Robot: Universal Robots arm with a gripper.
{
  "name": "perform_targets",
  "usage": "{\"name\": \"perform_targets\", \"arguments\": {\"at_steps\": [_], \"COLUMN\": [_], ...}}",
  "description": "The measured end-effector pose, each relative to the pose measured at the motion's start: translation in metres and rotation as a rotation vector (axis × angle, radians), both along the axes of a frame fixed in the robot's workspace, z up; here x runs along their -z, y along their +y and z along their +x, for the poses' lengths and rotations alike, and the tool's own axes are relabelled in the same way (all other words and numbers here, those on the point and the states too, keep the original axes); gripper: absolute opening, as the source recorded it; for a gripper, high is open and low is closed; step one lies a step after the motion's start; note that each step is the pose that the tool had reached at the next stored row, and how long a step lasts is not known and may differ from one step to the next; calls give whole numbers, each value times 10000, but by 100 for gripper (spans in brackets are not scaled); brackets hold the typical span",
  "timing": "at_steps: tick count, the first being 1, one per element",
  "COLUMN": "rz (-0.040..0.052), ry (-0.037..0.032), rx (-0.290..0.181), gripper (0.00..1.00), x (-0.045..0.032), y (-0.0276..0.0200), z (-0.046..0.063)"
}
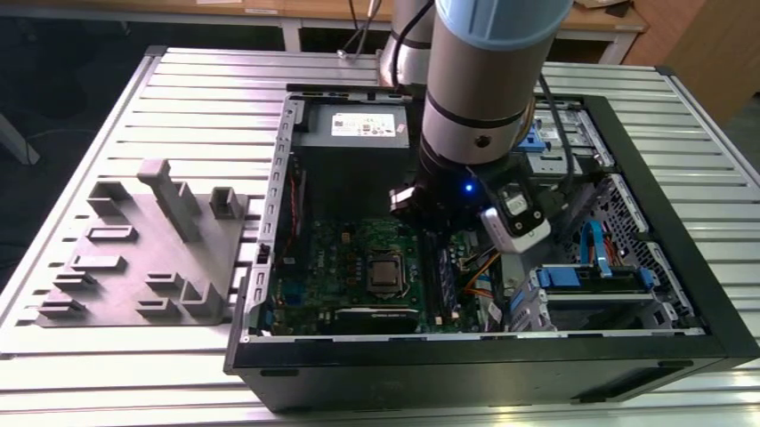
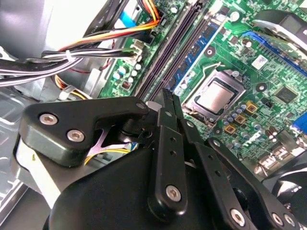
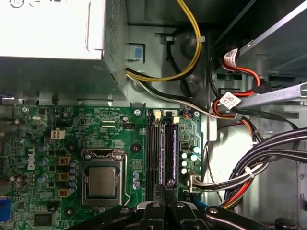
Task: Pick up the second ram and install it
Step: 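Insert the second ram into the second slot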
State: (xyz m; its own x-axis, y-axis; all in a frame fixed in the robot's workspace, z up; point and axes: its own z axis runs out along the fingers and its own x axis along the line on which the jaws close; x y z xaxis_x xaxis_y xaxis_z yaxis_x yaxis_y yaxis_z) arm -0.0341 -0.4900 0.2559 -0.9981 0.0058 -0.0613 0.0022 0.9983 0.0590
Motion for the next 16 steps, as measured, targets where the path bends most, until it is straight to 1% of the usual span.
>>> {"name": "perform_targets", "arguments": {"at_steps": [6,10,11,16], "rz": [-39,-55,-65,-67], "ry": [0,0,0,0], "rx": [0,0,0,1], "gripper": [8,8,8,8], "x": [70,93,123,160], "y": [0,0,0,0], "z": [0,0,-2,-9]}}
